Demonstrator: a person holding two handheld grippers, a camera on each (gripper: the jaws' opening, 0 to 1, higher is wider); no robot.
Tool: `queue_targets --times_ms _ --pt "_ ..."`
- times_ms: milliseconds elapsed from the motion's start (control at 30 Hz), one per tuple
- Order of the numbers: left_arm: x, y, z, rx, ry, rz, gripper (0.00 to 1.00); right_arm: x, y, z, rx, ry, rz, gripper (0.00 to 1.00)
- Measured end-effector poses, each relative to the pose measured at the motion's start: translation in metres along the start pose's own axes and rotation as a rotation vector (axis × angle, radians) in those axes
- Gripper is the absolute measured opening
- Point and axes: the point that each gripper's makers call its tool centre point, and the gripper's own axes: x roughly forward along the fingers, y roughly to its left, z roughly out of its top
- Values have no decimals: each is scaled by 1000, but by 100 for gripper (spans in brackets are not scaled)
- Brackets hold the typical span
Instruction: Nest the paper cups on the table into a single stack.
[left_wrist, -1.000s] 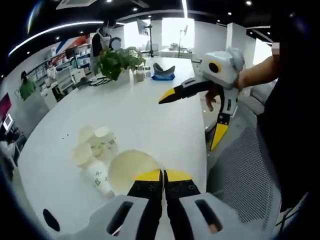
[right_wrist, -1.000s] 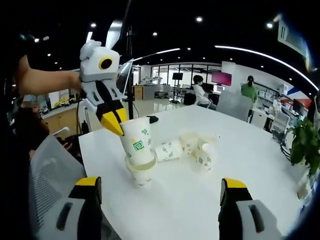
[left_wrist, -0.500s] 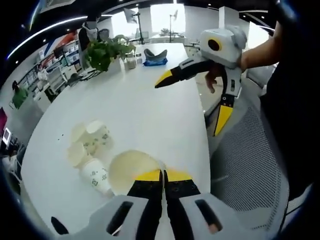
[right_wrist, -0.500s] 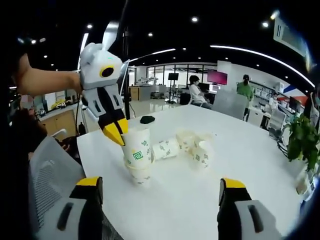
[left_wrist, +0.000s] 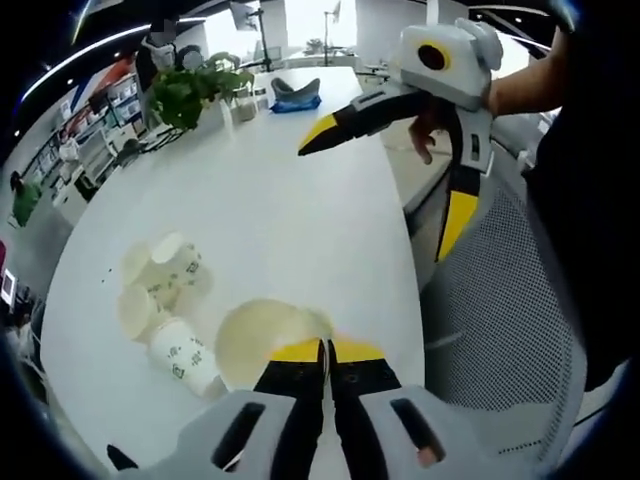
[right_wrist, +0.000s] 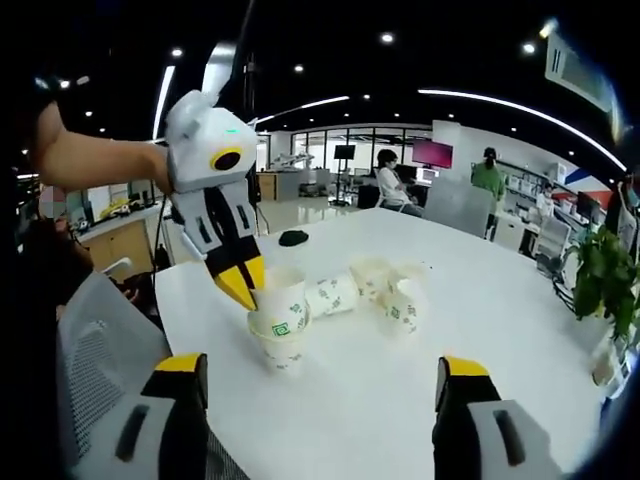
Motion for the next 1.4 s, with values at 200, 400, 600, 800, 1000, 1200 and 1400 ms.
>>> queue_targets --times_ms 200,400,600,800,1000,1200,1400 --pt "10 -4 -2 -5 20 -24 0 -1 0 -2 5 3 -4 94" --pt "18 -7 -6 -28 28 -54 0 -1 0 -3 8 6 -5 93" --pt "20 -9 -4 -34 24 -67 1 -2 0 -4 12 6 -7 92" --pt "13 -11 3 -23 -1 -72 6 -2 -1 -4 10 8 -7 92" --pt "15 -13 -2 -17 14 -77 4 -1 1 -2 5 11 -2 90" --pt "19 -15 -3 -17 17 -80 2 -1 2 -1 5 10 -1 89" --pt "22 -14 -3 -22 15 -84 0 -1 0 -5 7 16 -7 89"
